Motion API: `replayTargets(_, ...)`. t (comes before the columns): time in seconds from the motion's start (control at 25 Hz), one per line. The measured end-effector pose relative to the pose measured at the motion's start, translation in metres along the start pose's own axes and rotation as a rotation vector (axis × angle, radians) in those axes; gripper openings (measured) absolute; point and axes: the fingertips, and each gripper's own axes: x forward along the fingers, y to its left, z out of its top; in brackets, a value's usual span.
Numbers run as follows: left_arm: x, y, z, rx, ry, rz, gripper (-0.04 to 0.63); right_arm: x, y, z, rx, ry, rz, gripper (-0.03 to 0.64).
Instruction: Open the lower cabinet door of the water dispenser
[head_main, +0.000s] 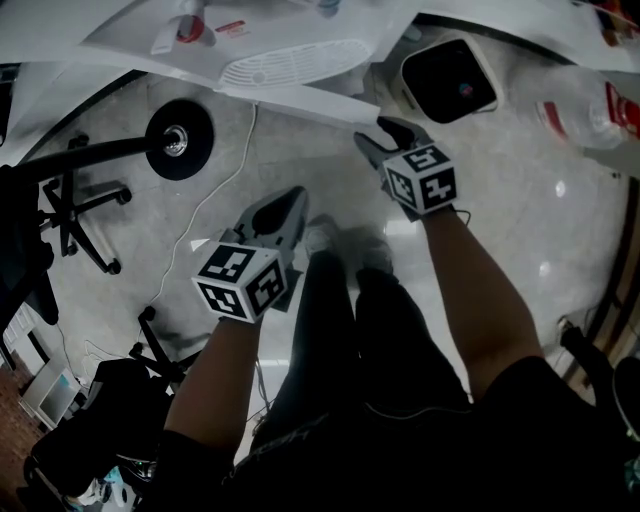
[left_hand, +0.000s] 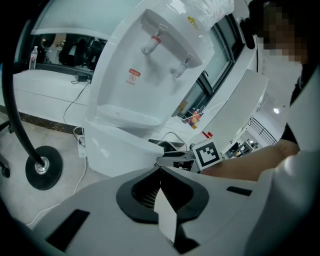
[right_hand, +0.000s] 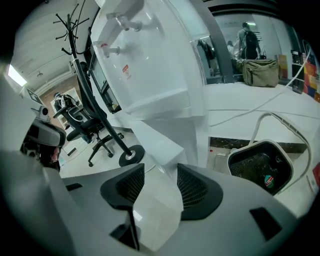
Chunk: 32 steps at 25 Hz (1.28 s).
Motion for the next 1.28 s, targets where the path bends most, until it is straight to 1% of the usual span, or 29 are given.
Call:
replayTargets(0.24,-0.006,0.004,0.001,0.000,-0.005,0.025,0.000,-0.001,0.013,-0.009,-0.007,0.019,0.027,0.202)
replayTargets(0.48,-0.007,0.002,-0.006,-0.029,-0.007,0.047,0.000,-0.005,0.028,-0.019,-0.031,0.050,0.068,0.202)
replayTargets(0.72,-0.005,-0.002,-0.013,-0.028,0.002,0.058,0.000,-0.018,0.048,-0.031,-0.112,0.087,0.112,0.202)
replayTargets(1.0,-0.007,-0.002,-0.019,-0.073,-0.031,0.089,0.000,-0.030,0.040,-0.016,-0.202,0.073,0.093,0.202)
replayTargets(1.28,-0.015,-0.008,-0.029,-0.100,-0.048,0.106,0.000,-0.027,0.025,0.007,-0.273,0.051,0.086,0.202)
